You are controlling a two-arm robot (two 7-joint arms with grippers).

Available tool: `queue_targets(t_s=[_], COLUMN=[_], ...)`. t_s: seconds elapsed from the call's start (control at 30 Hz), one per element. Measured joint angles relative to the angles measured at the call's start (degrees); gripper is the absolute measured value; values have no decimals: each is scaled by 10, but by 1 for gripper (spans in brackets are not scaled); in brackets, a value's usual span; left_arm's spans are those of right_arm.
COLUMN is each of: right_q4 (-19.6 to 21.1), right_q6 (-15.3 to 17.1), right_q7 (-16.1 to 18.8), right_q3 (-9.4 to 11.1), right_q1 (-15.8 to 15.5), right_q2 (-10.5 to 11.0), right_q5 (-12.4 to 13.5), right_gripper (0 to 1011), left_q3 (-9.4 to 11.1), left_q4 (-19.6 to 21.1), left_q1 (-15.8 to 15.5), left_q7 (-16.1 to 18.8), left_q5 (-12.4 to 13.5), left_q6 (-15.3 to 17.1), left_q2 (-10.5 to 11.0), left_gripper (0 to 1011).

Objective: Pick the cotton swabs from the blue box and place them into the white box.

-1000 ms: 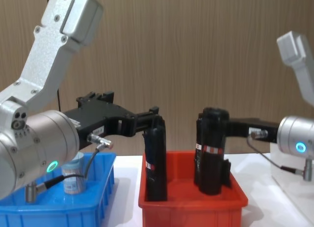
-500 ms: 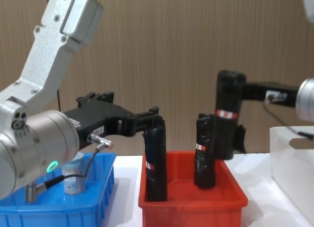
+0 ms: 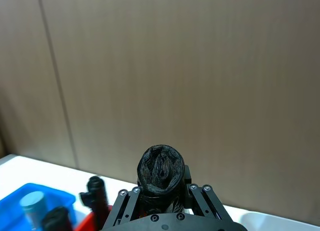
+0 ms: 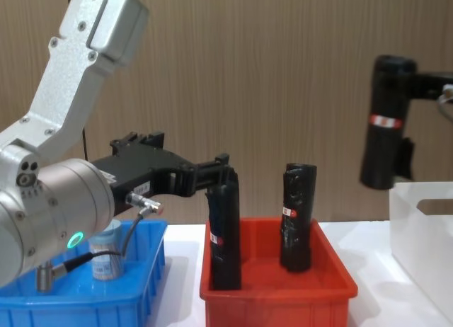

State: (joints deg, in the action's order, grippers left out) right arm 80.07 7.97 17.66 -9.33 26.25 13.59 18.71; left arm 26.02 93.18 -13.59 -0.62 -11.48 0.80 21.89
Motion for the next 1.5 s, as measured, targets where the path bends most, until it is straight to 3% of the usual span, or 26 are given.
queue_targets(t_s=[0.2, 0.6, 1.13, 1.5], right_q4=[29, 44, -5, -35], right_q6=[13, 53, 99, 105], right_q7=[-41, -103, -127, -122], right_q3=[17, 43, 62, 67], right_q1=[-12, -24, -19, -13], right_q2=[17, 41, 54, 57], right_q5=[-7, -18, -9, -1], right_gripper=[357, 357, 376, 727], left_q3=[0, 0, 0, 0], left_q4=[0, 0, 0, 0], left_q1=[0, 0, 0, 0], left_q7=[0, 0, 0, 0], left_q5=[0, 0, 0, 0], left_q6=[0, 0, 0, 0], left_q2=[0, 0, 0, 0], left_gripper=[1004, 1004, 1004, 1004])
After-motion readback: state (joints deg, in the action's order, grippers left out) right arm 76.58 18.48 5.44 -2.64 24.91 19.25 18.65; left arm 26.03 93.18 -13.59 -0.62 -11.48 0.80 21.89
